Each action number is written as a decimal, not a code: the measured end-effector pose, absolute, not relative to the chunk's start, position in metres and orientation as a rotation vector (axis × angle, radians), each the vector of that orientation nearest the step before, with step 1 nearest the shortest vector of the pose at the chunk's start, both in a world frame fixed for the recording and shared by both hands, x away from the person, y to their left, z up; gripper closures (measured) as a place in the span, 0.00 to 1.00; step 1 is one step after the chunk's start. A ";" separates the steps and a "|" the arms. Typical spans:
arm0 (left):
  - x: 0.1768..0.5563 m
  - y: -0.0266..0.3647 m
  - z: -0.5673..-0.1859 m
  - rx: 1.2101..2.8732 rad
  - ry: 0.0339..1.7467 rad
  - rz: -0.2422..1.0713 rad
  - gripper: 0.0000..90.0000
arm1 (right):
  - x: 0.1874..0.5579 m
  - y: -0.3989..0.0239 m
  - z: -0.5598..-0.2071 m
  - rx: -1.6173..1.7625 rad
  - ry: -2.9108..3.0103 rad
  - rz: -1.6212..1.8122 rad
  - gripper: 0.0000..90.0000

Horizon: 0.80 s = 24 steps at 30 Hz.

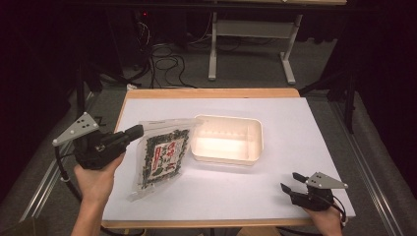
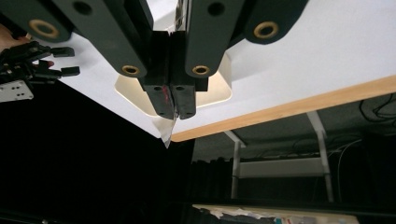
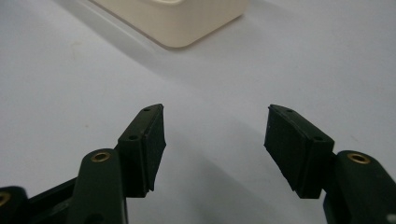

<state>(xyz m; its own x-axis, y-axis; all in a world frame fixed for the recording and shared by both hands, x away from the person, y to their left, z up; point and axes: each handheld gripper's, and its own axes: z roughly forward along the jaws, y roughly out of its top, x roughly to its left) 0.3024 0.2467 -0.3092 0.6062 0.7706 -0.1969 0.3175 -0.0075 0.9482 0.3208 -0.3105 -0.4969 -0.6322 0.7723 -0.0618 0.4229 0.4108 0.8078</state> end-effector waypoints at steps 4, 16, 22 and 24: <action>0.301 0.242 -0.298 1.597 0.903 0.453 1.00 | 0.321 -0.309 -0.497 1.013 2.247 1.101 0.43; 0.311 0.215 -0.277 1.623 0.835 0.410 1.00 | 0.321 -0.309 -0.497 1.011 2.252 1.100 0.43; 0.322 0.197 -0.267 1.637 0.812 0.390 1.00 | 0.321 -0.308 -0.497 1.012 2.253 1.103 0.43; 0.326 0.191 -0.263 1.643 0.806 0.387 1.00 | 0.321 -0.308 -0.497 1.005 2.255 1.103 0.43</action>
